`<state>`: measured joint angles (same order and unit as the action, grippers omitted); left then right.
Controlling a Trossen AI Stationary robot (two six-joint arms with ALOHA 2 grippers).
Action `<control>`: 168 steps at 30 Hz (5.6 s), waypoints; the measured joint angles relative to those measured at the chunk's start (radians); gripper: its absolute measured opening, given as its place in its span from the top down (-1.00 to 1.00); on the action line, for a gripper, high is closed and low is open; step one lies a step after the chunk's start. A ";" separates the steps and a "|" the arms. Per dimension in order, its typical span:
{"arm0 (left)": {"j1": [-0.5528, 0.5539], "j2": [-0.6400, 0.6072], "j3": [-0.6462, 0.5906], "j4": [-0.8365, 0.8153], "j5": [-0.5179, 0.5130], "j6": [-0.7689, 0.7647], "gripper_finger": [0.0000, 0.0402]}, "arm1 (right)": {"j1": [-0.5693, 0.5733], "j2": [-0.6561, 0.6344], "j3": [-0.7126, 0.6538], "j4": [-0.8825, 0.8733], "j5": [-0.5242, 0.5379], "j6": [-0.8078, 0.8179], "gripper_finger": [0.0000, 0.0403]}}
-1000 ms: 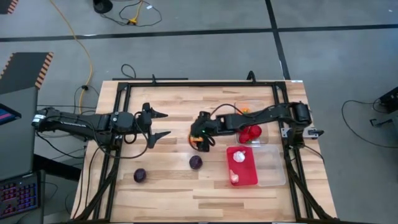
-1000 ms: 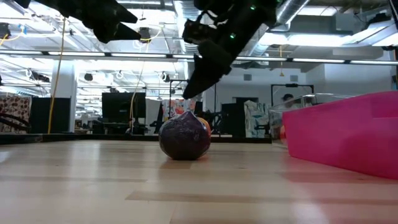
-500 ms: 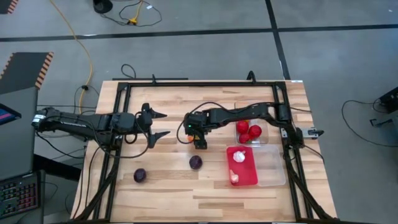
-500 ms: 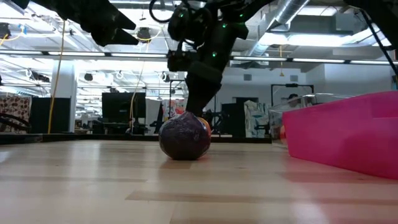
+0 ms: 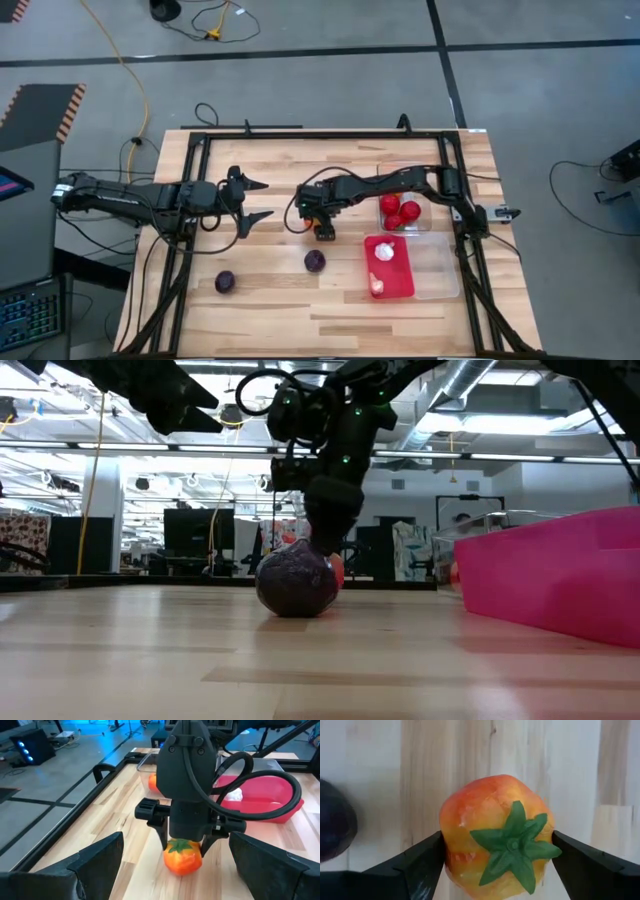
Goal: Sort produce into baskets
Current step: Put the yellow tomato into the top transparent bin, then put the right plum into the bottom transparent bin
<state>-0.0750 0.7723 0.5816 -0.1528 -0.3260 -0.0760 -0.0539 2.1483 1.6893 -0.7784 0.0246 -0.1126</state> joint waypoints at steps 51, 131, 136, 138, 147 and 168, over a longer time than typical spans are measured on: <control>0.000 0.000 0.000 -0.023 0.059 0.002 -0.75 | -0.001 -0.789 -0.407 -0.556 0.108 0.404 -0.80; -0.169 0.973 0.283 0.279 0.191 -0.234 -0.75 | 0.120 -0.794 -0.342 -0.407 0.112 0.389 -0.92; -0.171 0.999 0.283 0.283 0.214 -0.236 -0.75 | 0.120 -0.794 -0.342 -0.401 0.111 0.389 -0.92; -0.171 0.999 0.283 0.276 0.213 -0.236 -0.75 | 0.120 -0.794 -0.342 -0.395 0.110 0.389 -0.92; -0.171 0.998 0.283 0.270 0.209 -0.235 -0.71 | 0.119 -0.794 -0.342 -0.347 0.108 0.390 -0.92; -0.167 0.998 0.283 0.279 0.210 -0.221 -0.26 | 0.119 -0.794 -0.342 -0.282 0.108 0.393 -0.92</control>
<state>-0.2418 1.7699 0.8642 0.1261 -0.1163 -0.2972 0.0650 1.3544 1.3472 -1.0603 0.1322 0.2804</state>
